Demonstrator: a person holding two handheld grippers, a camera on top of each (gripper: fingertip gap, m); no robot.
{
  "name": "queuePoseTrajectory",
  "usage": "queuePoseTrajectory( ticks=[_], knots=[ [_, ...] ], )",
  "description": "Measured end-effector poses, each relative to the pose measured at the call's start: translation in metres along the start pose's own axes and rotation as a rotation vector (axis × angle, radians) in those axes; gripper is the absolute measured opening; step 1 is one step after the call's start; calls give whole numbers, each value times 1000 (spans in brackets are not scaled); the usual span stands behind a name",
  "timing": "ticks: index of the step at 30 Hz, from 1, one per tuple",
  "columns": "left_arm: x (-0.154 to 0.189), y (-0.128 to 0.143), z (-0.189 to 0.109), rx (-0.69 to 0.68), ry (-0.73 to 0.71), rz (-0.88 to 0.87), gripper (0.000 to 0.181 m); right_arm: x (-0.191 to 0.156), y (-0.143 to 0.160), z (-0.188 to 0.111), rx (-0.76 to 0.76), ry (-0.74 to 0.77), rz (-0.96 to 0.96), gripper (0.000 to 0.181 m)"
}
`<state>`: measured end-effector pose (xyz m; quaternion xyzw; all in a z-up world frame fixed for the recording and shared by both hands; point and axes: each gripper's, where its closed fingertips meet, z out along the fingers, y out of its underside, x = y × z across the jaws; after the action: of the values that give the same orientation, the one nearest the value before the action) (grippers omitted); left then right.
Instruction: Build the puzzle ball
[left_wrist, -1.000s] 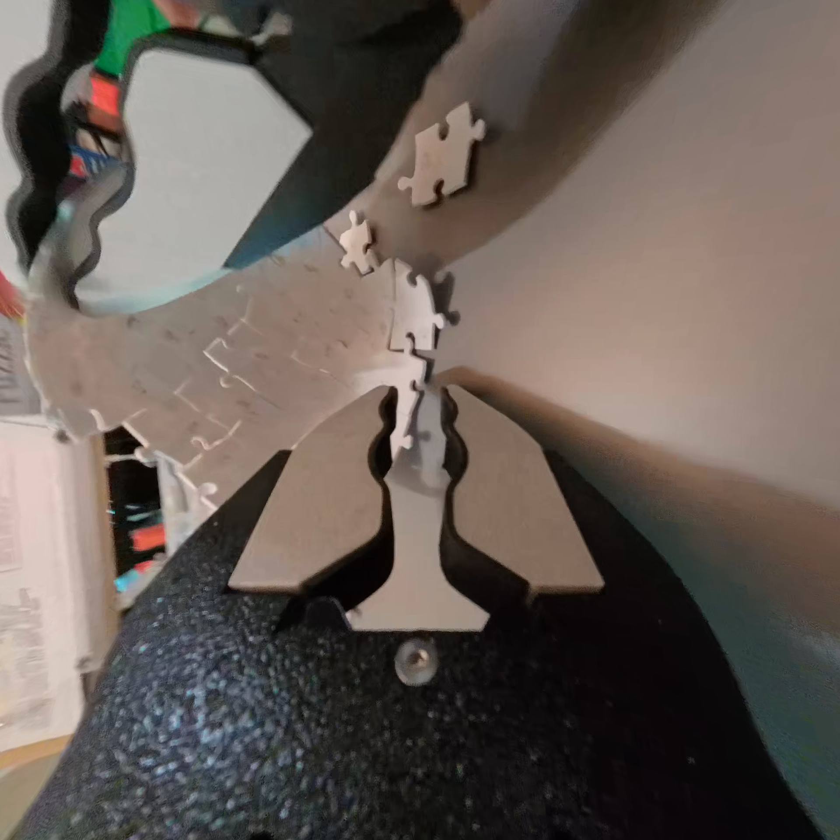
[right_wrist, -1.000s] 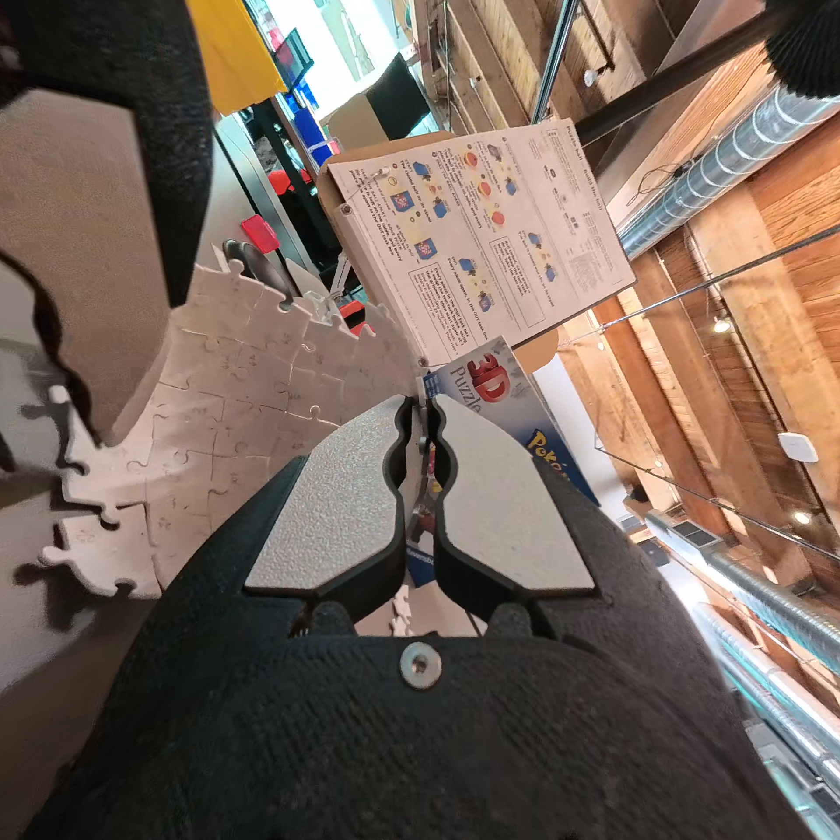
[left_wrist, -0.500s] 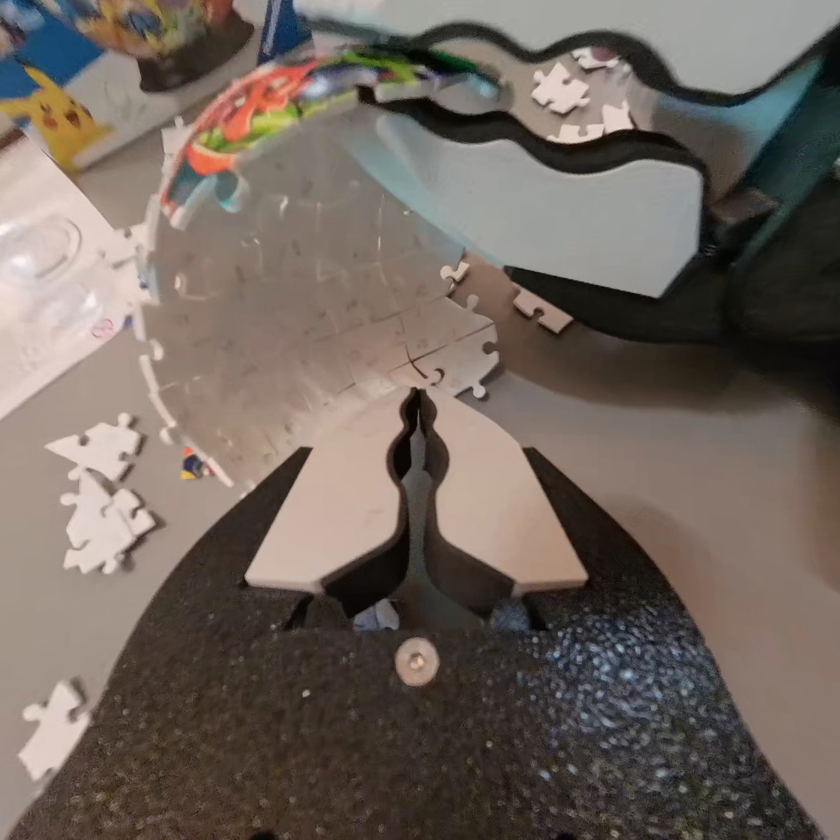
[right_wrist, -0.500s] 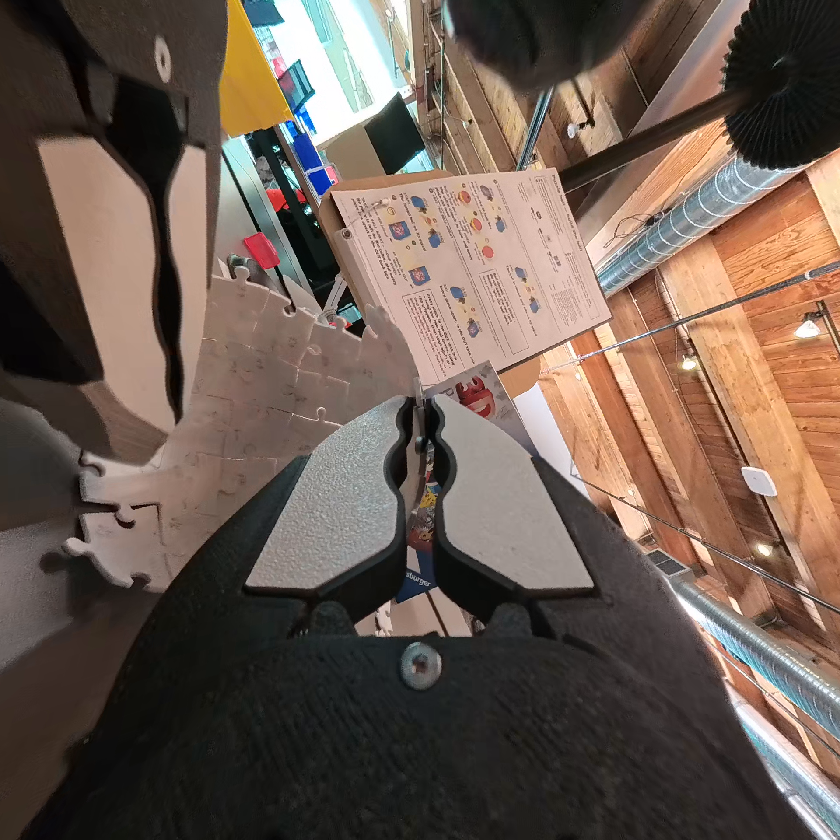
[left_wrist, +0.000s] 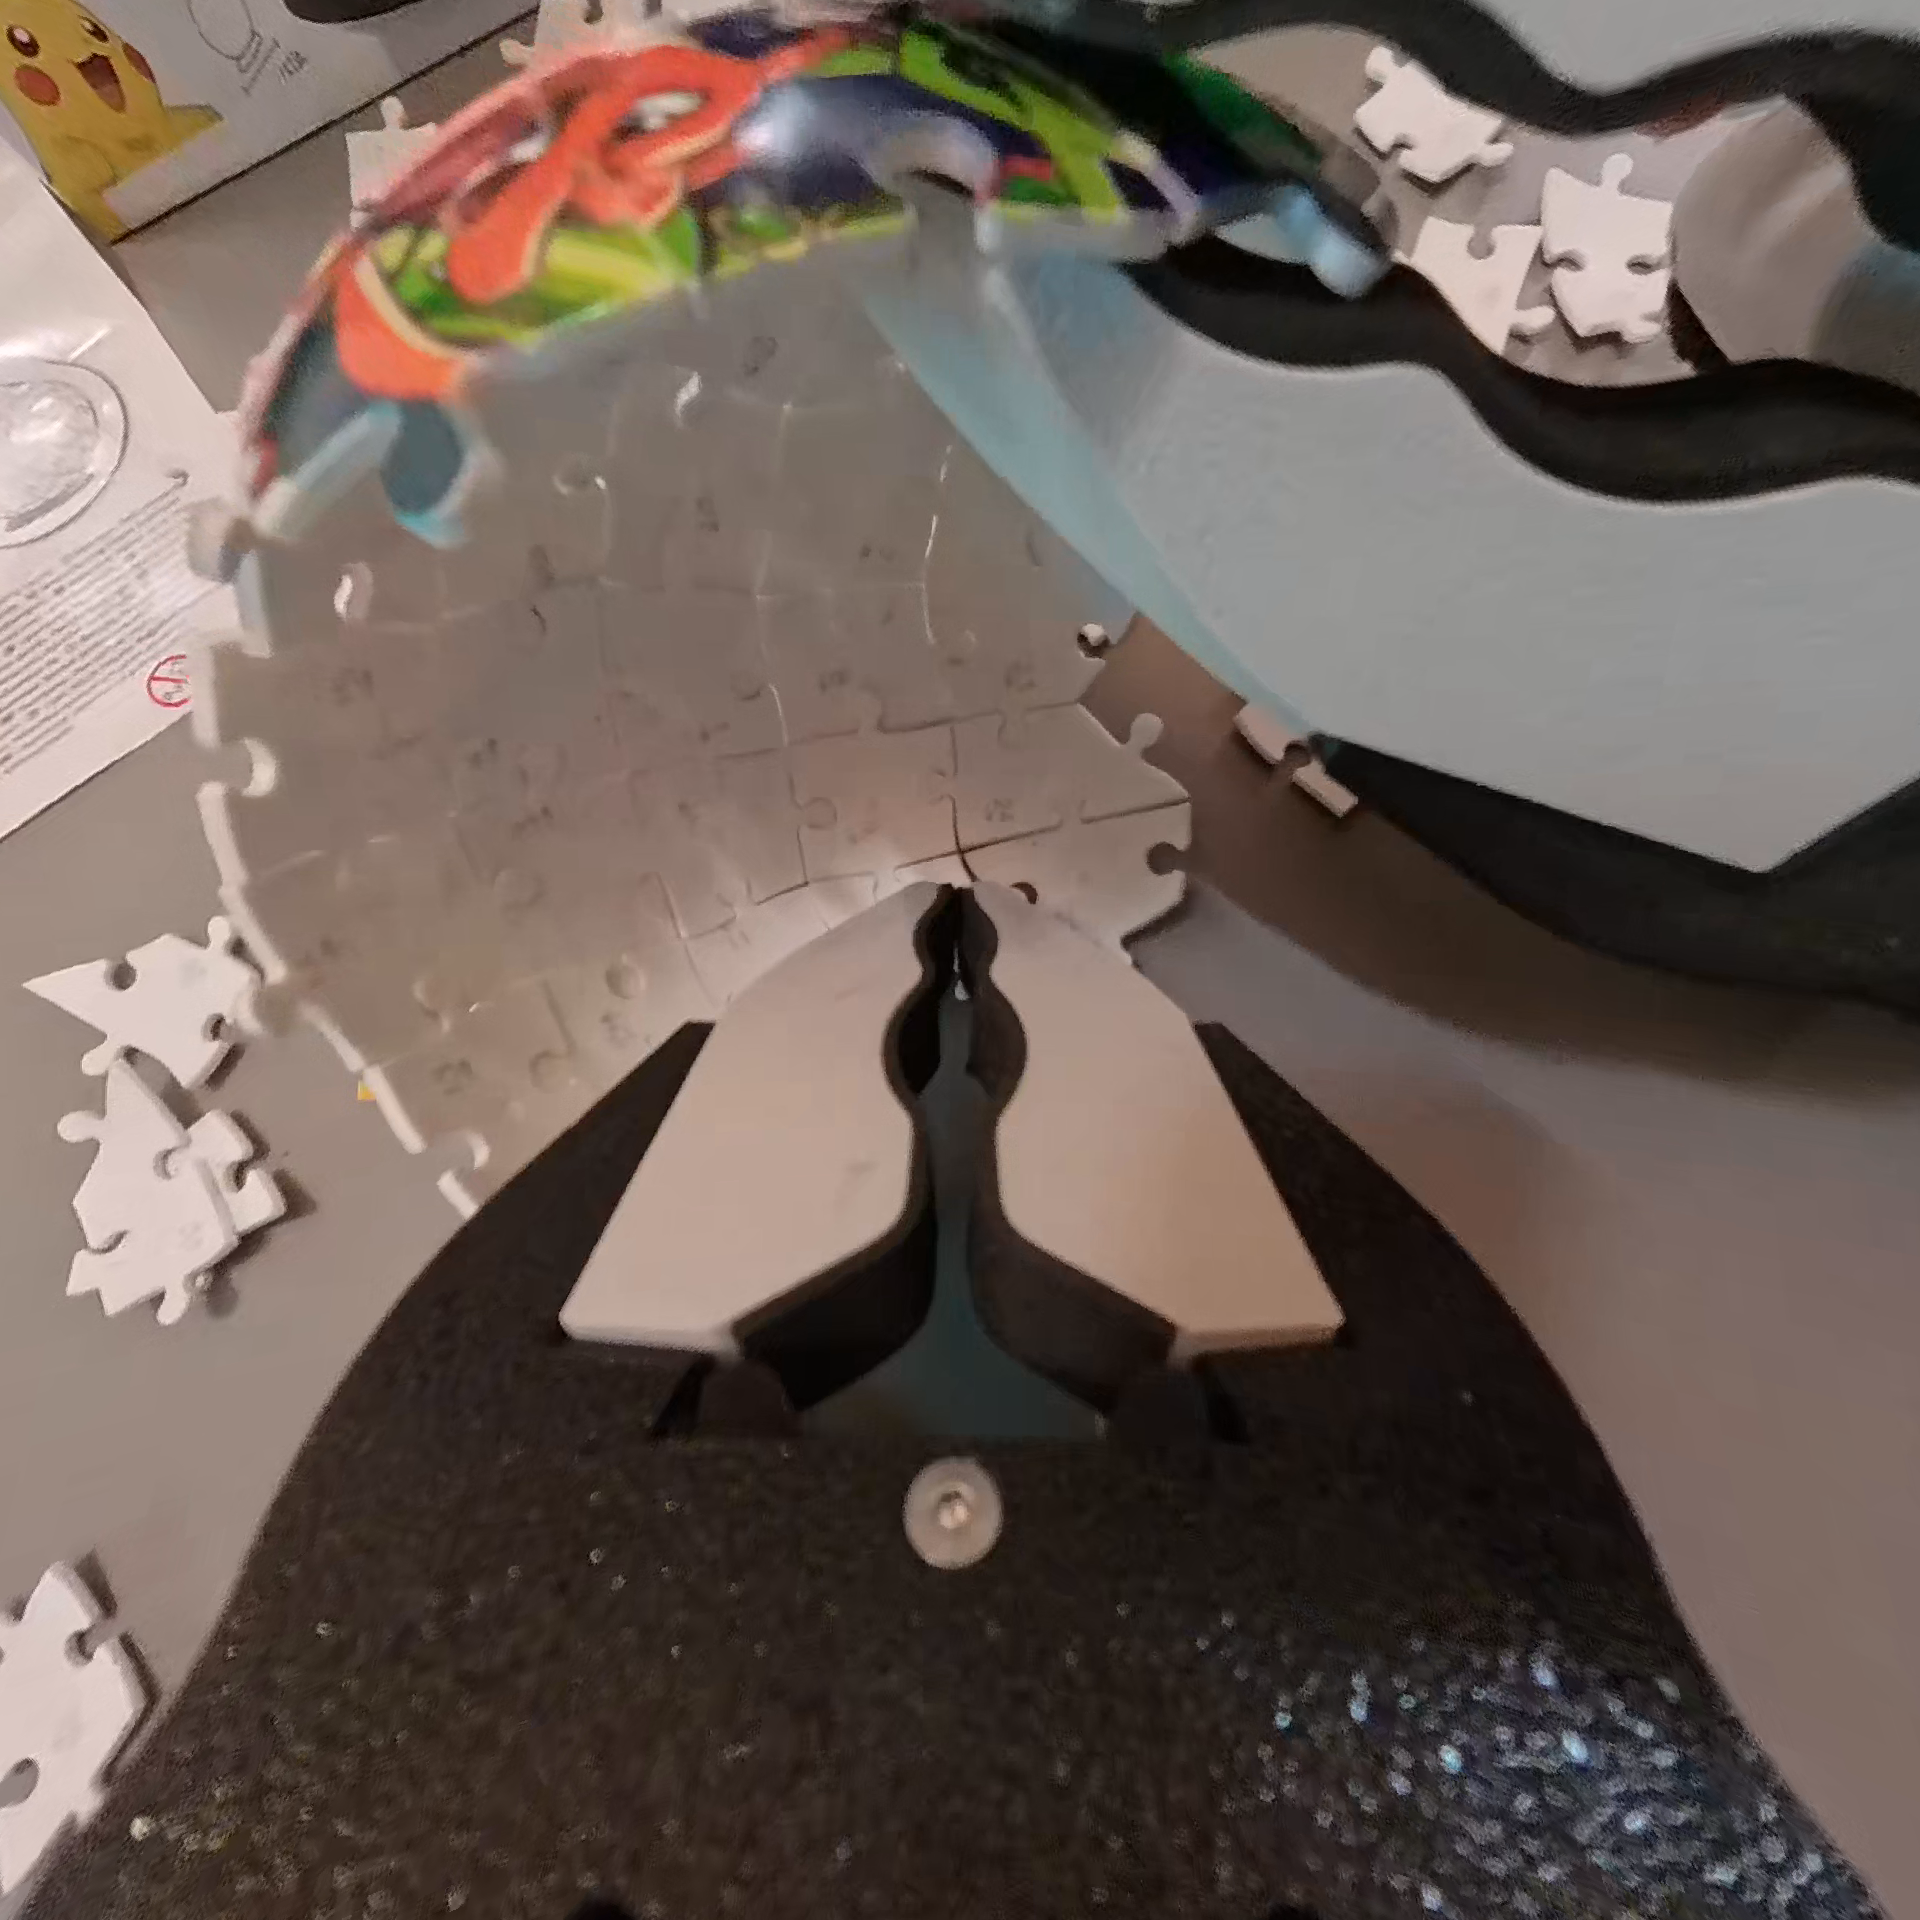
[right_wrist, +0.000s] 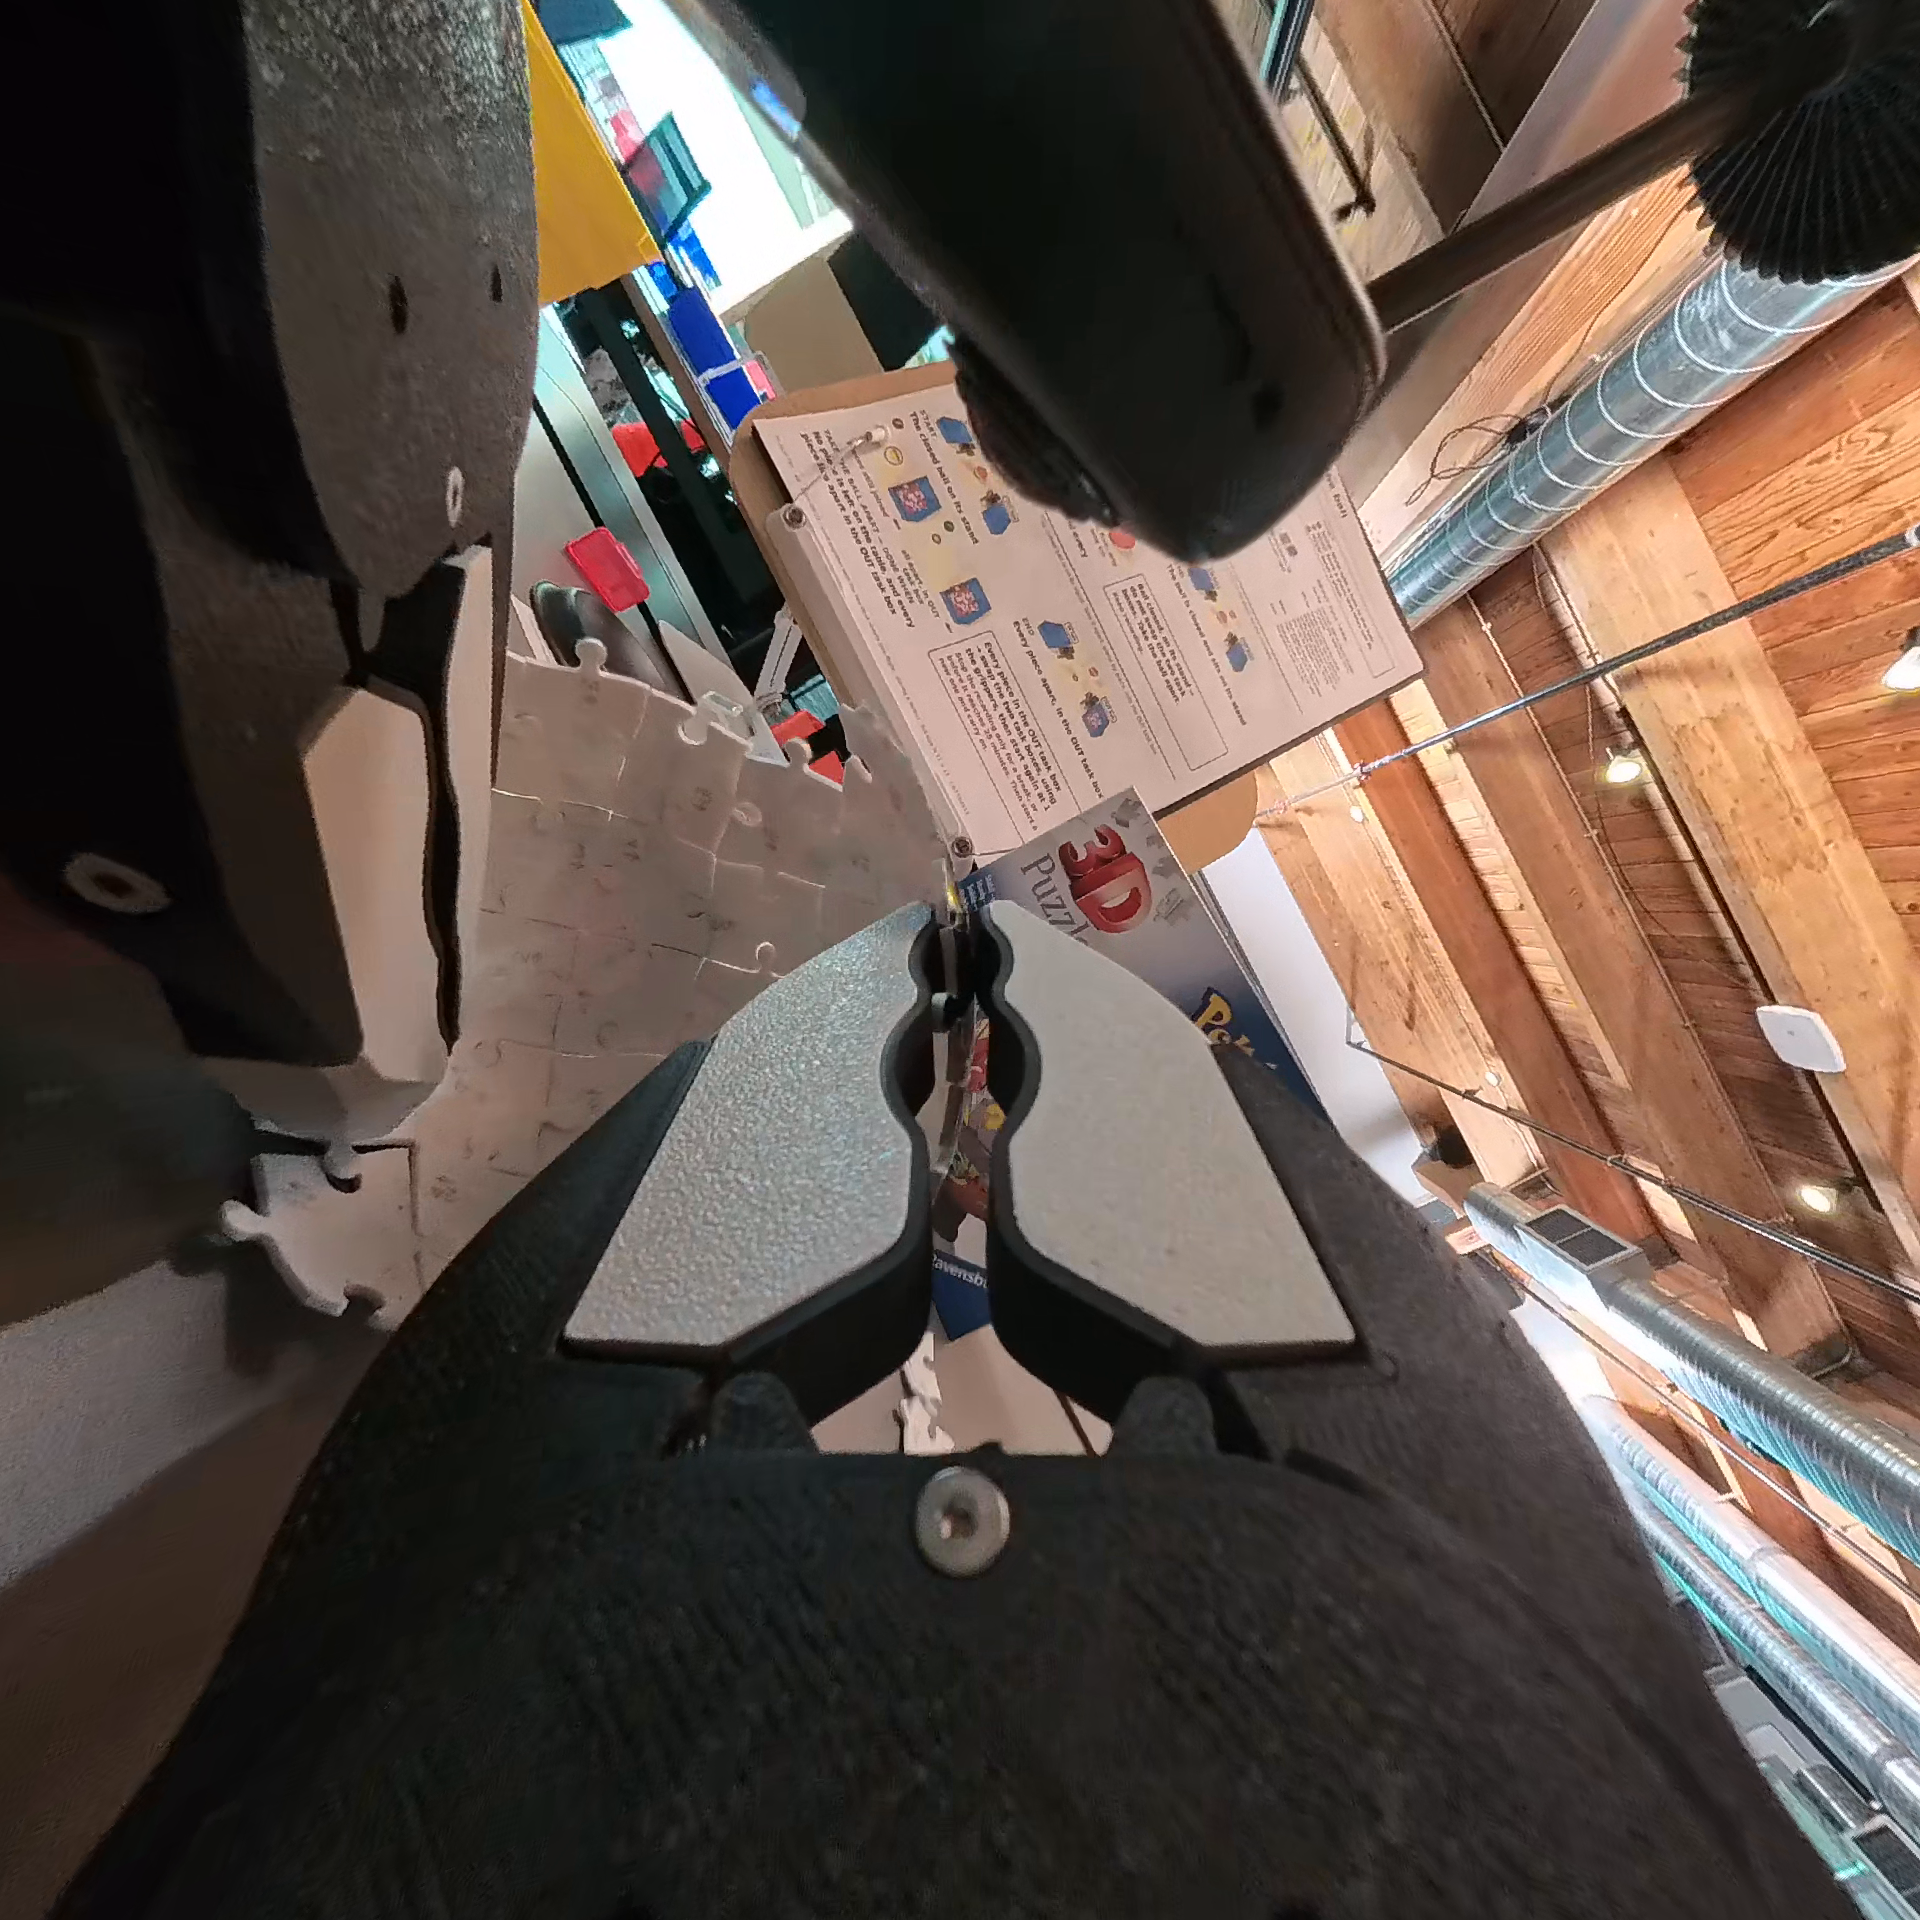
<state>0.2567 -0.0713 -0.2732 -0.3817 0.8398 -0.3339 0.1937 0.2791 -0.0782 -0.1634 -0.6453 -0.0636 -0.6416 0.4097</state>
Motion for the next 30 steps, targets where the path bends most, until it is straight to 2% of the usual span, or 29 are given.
queuePoseTrajectory(
  ticks=[7, 11, 12, 13, 16, 20, 24, 30],
  knots=[
    [0, 0, 0, -4, -15, 24, 0, 1, 6, 0, -10, 0, 37, 4],
    [5, -6, -13, 81, -4, 6, 0, 2, 6, -1, -11, 5, 40, 4],
    [9, -9, -18, 116, 6, -10, 4, 2, 6, -1, -10, 7, 35, 4],
    [14, -10, -22, 128, 12, -19, 17, 1, 5, -1, -11, 8, 29, 4],
    [19, 1, -18, 71, -48, 32, 35, 1, 5, -1, -20, 11, 21, 4],
    [12, 3, -14, 39, -97, 3, 32, 1, 5, -1, -16, 13, 20, 4],
    [13, 7, -9, 3, -53, -60, 34, 1, 5, 0, -21, 14, 25, 4],
    [8, 7, -9, 0, -74, -93, 39, 1, 7, 0, -22, 13, 32, 4]
  ],
)
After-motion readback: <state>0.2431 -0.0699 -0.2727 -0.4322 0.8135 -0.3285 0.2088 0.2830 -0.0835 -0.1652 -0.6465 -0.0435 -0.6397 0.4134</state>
